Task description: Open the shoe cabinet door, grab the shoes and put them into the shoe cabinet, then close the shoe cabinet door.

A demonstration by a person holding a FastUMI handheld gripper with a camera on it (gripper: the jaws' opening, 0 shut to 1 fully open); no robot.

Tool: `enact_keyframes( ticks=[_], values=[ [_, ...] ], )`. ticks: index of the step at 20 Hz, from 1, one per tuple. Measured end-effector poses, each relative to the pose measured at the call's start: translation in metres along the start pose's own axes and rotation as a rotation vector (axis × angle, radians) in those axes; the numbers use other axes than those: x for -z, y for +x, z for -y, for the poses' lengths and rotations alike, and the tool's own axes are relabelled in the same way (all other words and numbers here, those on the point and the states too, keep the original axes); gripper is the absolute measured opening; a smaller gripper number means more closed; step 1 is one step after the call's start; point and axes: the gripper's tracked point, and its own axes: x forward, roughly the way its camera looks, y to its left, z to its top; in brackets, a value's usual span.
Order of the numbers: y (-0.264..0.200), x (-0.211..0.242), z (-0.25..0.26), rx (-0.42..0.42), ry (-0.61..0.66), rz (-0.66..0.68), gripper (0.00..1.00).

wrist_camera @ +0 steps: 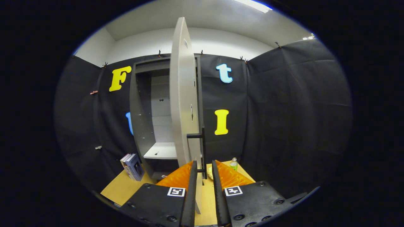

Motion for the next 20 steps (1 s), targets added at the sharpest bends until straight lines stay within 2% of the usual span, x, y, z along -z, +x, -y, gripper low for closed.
enact_keyframes(
  ticks=[5, 9, 13, 20],
  values=[
    [-0.002, 0.007, -0.001, 0.004, 0.001, -0.006, 0.3],
    [-0.01, 0.031, -0.023, -0.064, -0.006, -0.034, 0.3],
    [0.006, 0.056, -0.062, -0.119, -0.015, -0.053, 0.3],
    [0.03, 0.146, -0.129, -0.215, -0.007, -0.167, 0.31]
  ],
)
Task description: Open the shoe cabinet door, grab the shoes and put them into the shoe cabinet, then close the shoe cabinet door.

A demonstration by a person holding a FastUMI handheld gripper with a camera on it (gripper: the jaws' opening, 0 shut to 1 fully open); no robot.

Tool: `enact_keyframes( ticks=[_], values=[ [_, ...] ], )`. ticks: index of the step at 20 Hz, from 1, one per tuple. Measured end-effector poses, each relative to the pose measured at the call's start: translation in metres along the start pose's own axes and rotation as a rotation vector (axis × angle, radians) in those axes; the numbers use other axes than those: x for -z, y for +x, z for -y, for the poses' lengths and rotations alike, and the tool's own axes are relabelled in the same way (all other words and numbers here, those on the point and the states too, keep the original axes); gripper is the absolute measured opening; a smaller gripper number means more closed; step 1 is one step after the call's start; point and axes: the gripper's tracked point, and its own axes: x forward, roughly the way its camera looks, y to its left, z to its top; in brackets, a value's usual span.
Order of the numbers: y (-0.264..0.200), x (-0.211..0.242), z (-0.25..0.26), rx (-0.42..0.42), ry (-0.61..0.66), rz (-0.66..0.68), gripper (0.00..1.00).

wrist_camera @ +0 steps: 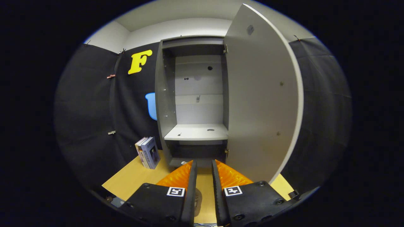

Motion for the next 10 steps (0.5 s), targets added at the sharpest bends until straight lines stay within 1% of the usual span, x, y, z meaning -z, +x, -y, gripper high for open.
enact_keyframes(
  ticks=[3, 6, 10],
  values=[
    [0.02, 0.048, -0.017, -0.014, 0.011, -0.047, 0.31],
    [0.035, 0.098, -0.027, -0.004, 0.019, -0.091, 0.31],
    [0.054, 0.165, -0.036, 0.023, 0.038, -0.184, 0.31]
  ],
)
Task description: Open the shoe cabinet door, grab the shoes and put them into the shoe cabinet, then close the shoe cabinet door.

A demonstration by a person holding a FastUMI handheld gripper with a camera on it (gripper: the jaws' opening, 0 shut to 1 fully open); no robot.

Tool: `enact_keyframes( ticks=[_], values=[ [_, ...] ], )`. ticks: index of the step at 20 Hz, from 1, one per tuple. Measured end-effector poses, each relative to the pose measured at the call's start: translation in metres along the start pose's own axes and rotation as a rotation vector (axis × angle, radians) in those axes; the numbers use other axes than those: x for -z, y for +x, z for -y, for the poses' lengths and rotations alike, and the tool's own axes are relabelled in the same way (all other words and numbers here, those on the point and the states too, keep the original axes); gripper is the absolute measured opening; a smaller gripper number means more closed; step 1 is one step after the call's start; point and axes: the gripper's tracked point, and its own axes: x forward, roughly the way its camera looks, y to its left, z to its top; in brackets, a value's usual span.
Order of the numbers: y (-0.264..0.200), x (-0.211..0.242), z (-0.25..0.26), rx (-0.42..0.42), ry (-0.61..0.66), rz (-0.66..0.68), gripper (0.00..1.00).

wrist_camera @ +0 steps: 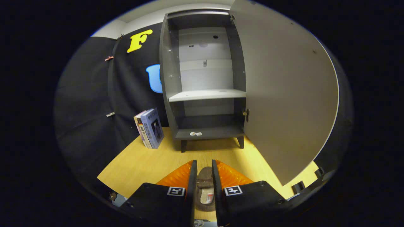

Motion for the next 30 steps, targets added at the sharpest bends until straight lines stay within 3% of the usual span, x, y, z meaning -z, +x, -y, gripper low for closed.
enact_keyframes(
  ticks=[5, 13, 30],
  values=[
    [0.033, 0.075, -0.009, 0.017, 0.007, -0.134, 0.31],
    [0.073, 0.159, -0.012, 0.046, 0.019, -0.308, 0.31],
    [0.14, 0.18, -0.005, 0.07, -0.048, -0.357, 0.3]
  ],
)
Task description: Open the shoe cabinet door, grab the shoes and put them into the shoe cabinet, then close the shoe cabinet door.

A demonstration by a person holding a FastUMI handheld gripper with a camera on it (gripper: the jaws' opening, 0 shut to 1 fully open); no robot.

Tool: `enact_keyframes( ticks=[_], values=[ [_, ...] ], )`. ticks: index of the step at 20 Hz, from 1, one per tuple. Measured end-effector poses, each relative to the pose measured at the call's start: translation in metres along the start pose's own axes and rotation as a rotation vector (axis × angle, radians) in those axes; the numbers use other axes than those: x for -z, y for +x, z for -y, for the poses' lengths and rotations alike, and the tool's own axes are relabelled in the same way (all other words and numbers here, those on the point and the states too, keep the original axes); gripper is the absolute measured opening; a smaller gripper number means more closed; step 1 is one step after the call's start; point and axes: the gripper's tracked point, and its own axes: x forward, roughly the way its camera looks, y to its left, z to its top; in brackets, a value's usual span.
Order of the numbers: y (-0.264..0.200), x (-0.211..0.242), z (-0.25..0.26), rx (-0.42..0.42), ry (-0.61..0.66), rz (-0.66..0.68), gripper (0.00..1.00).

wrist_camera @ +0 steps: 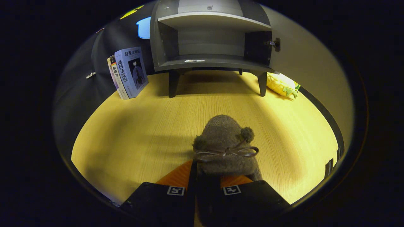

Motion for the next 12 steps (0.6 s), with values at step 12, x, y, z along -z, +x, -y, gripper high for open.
enact_keyframes(
  ticks=[12],
  values=[
    [0.0033, -0.007, 0.0057, 0.021, -0.011, -0.038, 0.05]
  ],
)
